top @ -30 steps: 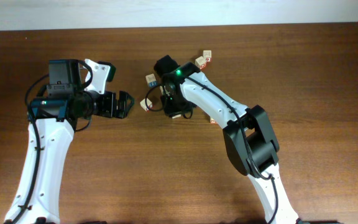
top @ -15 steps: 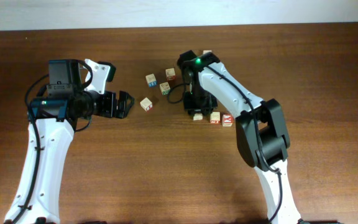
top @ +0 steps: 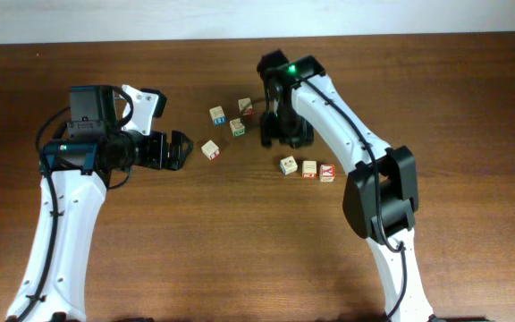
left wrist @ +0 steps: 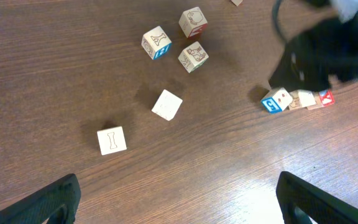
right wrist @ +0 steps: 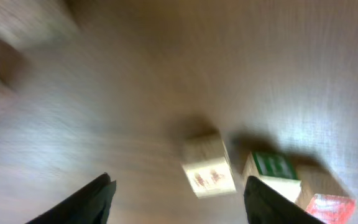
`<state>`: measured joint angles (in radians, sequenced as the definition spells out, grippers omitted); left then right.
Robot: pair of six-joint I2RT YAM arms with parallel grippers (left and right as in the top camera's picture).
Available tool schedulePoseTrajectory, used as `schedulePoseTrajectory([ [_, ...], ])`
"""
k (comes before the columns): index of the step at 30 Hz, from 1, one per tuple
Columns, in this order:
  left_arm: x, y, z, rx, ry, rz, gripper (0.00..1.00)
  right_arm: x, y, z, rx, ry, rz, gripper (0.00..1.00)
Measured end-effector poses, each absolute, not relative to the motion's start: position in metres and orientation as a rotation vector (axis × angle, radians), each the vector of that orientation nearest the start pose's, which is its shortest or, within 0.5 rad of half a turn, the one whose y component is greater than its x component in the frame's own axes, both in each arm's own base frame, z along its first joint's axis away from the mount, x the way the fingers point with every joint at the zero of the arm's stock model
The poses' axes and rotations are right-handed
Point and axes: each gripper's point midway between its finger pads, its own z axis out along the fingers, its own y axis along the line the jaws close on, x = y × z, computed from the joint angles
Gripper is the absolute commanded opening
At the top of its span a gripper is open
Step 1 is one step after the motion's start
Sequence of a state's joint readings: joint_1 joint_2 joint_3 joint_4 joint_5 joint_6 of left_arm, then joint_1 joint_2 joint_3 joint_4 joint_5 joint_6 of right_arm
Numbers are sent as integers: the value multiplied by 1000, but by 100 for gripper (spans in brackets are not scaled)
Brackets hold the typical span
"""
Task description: Rotate 5 blocks
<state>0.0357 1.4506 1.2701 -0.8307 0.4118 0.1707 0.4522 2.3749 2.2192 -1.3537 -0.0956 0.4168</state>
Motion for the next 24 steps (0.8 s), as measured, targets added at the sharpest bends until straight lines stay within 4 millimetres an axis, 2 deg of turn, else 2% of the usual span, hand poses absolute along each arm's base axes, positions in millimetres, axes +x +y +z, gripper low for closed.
schedulePoseTrajectory([
  [2,365,-56,194,320,2495,-448,99,442,234,84,-69,3027,236,76],
  [4,365,-56,195,320,2495,-448,99,471,252,94,-82,2892,322,79],
  [8,365,-56,195,320,2495,-448,99,498,281,104,-143,2729,408,81],
  [10,365,-56,195,320,2495,-448,99,501,295,104,-209,2683,428,76],
  [13,365,-56,194,320,2495,-448,99,499,307,94,-298,2664,423,71],
  [20,365,-56,195,320,2495,-447,99,494,309,47,-395,2720,389,60],
  [24,365,-56,195,320,2495,-448,99,495,312,33,-431,2720,381,52],
])
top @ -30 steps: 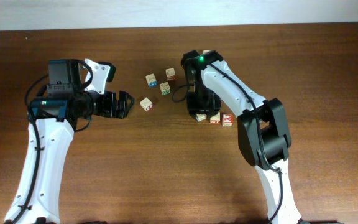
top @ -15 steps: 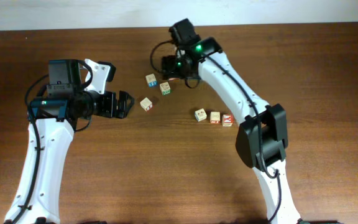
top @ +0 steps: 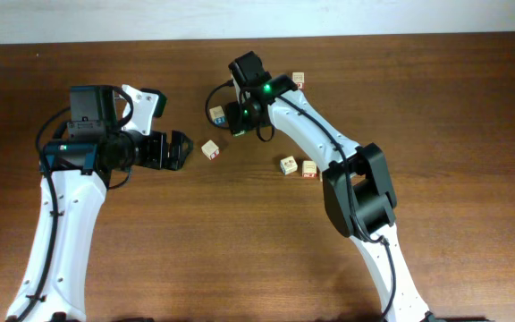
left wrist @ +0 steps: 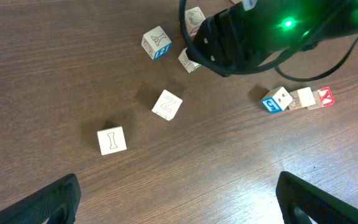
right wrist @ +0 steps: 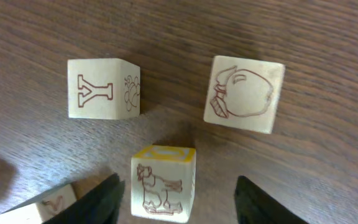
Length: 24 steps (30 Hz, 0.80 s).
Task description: Rotate 5 blocks
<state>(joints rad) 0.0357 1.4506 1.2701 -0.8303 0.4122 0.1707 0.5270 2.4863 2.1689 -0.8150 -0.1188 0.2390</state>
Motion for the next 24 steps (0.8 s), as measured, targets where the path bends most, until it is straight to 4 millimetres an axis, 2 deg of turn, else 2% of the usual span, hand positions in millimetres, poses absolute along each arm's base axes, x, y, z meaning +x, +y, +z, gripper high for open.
schedulePoseTrajectory([
  [2,365,-56,194,320,2495,-448,99,496,313,30,-443,2714,381,47],
  [9,365,-56,194,320,2495,-448,99,498,316,31,-453,2695,387,40],
  [17,365,-56,194,320,2495,-448,99,496,318,27,-462,2704,384,37],
  [20,365,-56,195,320,2494,-448,99,488,317,23,-470,2737,373,37],
  [24,365,-56,195,320,2494,-448,99,468,303,17,-406,2857,340,25],
])
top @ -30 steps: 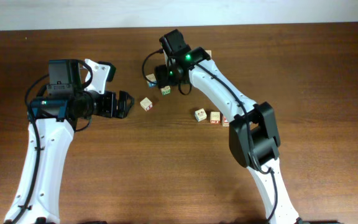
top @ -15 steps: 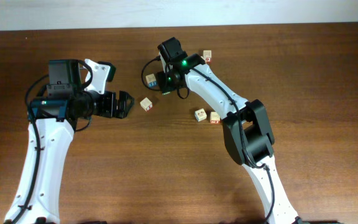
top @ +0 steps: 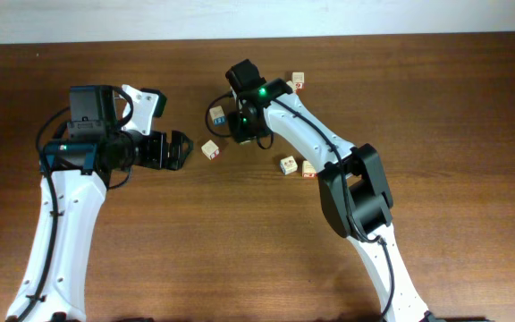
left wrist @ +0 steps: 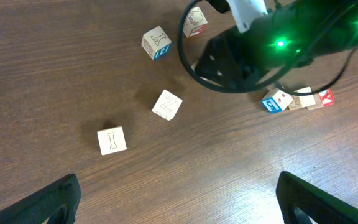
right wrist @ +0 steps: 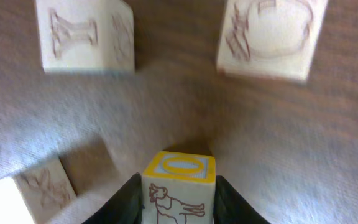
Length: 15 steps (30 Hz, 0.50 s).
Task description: Rotate 5 blocks
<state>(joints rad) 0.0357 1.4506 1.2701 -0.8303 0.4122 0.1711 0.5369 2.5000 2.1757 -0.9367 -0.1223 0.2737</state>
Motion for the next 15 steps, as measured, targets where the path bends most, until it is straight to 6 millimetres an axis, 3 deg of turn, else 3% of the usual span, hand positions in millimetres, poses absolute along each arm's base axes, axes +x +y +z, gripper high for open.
schedulePoseTrajectory([
  [9,365,-56,195,320,2495,-447,99,429,245,18,-207,3144,230,26],
  [15,365,-56,195,320,2495,-448,99,403,233,20,-201,3259,169,27],
])
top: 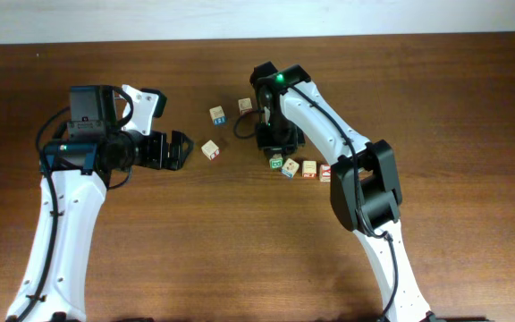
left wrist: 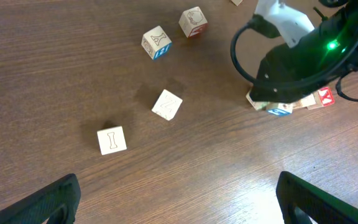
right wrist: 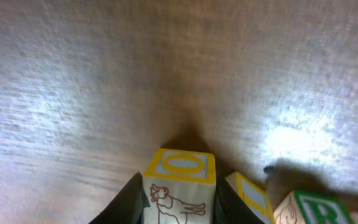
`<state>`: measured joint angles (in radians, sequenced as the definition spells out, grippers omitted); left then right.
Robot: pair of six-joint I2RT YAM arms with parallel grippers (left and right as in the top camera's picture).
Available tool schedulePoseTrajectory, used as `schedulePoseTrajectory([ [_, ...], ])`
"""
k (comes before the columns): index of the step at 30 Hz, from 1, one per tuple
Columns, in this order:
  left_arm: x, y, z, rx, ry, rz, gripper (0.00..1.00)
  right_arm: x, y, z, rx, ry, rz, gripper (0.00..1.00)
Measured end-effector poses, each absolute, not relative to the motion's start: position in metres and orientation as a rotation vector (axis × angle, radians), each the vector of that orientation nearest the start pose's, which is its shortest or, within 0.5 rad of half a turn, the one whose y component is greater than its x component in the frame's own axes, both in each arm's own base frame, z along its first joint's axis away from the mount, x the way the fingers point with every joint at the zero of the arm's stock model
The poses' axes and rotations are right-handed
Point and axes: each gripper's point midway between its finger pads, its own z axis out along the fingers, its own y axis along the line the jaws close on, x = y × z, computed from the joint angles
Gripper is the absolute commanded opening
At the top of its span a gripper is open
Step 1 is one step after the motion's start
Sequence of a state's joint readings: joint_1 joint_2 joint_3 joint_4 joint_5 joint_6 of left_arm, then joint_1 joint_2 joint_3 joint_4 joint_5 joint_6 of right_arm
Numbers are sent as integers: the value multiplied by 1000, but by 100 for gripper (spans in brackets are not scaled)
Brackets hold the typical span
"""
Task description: Rotate 5 blocks
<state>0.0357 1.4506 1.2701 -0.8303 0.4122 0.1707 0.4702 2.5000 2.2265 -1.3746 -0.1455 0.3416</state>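
My right gripper is shut on a wooden block with a yellow O face and an animal drawing. It holds the block low, next to a yellow-edged block and a green R block. Overhead, that gripper stands at the left end of a row of blocks. My left gripper is open and empty, its fingers wide apart. Loose blocks lie beyond it: an I block, a pale block and two more.
The wooden table carries two blocks at the back and one nearer the left arm. The right arm reaches over the row, whose right end is a red X block.
My right gripper, still shut on the yellow O block, has moved from the back cluster of blocks to the left end of the row. The left arm has not moved.
My right gripper was open near the row. Then it stood open over the back cluster, with the animal block between its fingers. Then it was shut on that block there. Now it holds it beside the row. The left gripper stayed open and still.
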Motion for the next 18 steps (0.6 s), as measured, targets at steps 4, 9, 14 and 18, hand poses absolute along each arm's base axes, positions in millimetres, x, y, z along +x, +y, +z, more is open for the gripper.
schedulePoseTrajectory([
  [4,365,-56,195,320,2495,-448,99,397,239,20,-229,3266,167,32],
  [9,365,-56,194,320,2495,-448,99,384,248,20,-274,3293,146,36],
  [14,365,-56,194,320,2495,-448,99,369,244,21,-280,3350,99,55],
  [18,365,-56,194,320,2495,-448,99,371,240,20,-290,3345,77,59],
])
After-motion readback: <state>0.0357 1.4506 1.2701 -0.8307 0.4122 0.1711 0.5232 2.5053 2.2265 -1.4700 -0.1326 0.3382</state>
